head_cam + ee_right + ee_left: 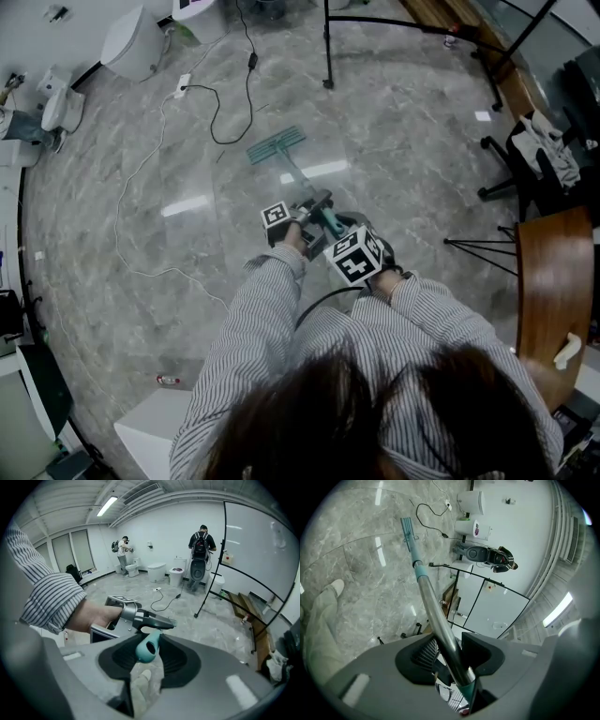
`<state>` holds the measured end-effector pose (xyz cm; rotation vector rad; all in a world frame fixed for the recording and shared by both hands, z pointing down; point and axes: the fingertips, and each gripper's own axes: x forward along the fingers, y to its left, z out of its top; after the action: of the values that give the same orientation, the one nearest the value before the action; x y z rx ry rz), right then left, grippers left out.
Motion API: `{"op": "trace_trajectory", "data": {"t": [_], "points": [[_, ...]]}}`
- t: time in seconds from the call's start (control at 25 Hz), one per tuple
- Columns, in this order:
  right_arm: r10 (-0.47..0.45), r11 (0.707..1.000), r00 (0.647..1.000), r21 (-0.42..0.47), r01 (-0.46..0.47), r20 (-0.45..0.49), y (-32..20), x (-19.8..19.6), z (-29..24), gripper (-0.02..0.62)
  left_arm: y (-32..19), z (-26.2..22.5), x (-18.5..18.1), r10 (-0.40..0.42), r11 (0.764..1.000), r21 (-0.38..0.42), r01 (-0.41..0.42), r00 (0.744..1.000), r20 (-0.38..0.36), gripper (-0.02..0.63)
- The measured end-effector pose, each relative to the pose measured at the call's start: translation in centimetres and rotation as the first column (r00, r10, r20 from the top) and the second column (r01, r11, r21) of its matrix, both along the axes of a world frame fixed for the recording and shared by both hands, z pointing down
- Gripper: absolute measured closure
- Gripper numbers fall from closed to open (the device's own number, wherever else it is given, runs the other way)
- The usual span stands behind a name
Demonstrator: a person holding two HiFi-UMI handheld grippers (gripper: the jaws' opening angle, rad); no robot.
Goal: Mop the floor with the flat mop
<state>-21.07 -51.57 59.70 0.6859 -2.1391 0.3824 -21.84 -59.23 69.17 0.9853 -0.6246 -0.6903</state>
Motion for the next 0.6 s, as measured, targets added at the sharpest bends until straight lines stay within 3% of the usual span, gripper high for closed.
{"op": "trace_trajectory", "data": {"t": [0.24,0.6], "points": [[0.033,0.999,0.999,0.007,-0.033,0.001,6.0,2.5,0.2,0.477,6.1,0.1,2.7,0.028,1.0,0.011,-0.028,1.0,-0.004,0.446],[0.1,0.995,0.995,0.004,-0.1,0.01,19.2,6.7,-0.1,0.479,19.3,-0.1,7.1,0.071,0.997,0.021,-0.071,0.997,-0.02,0.442]]}}
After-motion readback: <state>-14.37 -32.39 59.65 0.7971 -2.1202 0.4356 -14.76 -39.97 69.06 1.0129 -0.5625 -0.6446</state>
